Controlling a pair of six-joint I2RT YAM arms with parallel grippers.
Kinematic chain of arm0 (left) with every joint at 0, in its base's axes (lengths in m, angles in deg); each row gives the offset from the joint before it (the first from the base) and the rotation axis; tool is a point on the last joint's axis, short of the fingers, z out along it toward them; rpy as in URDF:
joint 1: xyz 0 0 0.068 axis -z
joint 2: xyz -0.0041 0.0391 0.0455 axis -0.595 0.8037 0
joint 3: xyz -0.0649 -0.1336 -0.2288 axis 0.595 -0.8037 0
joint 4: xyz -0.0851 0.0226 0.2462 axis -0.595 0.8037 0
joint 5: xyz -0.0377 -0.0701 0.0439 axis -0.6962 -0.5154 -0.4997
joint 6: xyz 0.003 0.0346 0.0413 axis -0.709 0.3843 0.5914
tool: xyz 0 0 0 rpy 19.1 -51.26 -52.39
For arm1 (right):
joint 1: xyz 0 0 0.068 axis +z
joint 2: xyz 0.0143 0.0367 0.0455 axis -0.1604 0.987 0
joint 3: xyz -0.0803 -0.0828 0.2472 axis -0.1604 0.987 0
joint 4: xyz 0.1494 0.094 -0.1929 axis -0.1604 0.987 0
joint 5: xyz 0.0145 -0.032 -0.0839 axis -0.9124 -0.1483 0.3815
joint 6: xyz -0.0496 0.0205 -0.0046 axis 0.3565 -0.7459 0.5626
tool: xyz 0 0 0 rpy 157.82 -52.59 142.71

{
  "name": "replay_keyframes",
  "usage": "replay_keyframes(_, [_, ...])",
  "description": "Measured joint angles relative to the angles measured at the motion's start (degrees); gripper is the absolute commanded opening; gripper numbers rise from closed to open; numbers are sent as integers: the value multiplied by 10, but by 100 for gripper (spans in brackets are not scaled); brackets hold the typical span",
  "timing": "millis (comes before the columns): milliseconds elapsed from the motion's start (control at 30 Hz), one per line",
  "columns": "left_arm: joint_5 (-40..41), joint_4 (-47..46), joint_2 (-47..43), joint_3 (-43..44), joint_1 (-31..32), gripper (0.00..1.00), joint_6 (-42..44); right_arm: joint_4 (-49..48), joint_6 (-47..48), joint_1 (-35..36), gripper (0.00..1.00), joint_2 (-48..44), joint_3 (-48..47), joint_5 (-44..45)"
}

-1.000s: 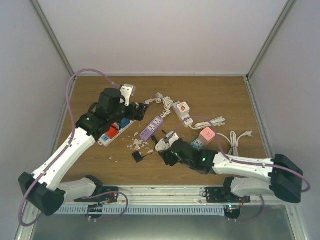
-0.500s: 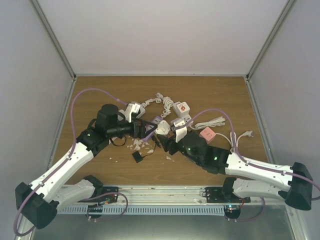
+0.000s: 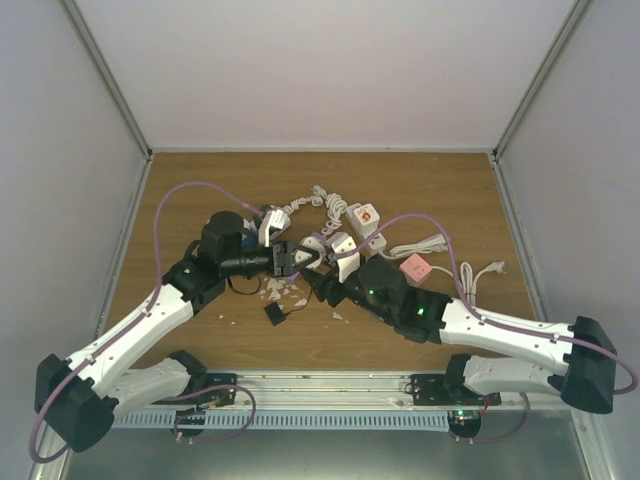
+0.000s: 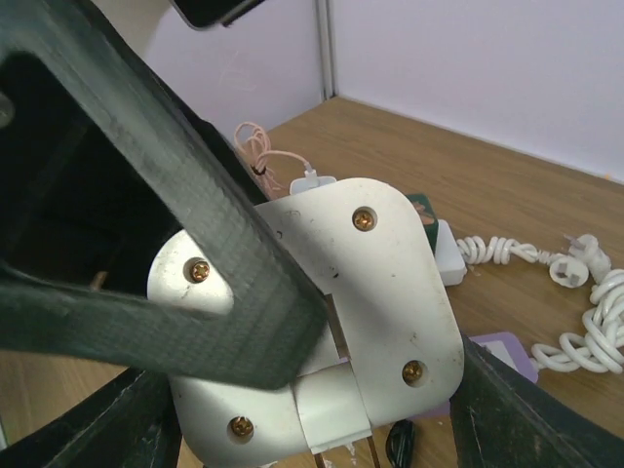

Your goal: Insert the plug

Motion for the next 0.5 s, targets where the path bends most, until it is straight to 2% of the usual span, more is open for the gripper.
replay_keyframes(133, [11, 7, 19, 2, 0, 14, 0, -6, 9, -1, 67, 2, -2, -7])
replay_keyframes(233, [22, 21, 24, 5, 1, 2, -3, 5, 23, -2, 87, 4, -2, -6])
replay_keyframes(333, [25, 37, 28, 12, 3, 0, 31, 16, 6, -4, 97, 0, -2, -24])
replay_keyframes(500, [30, 61, 30, 40, 3, 0, 108, 48, -24, -27, 98, -61, -4, -87])
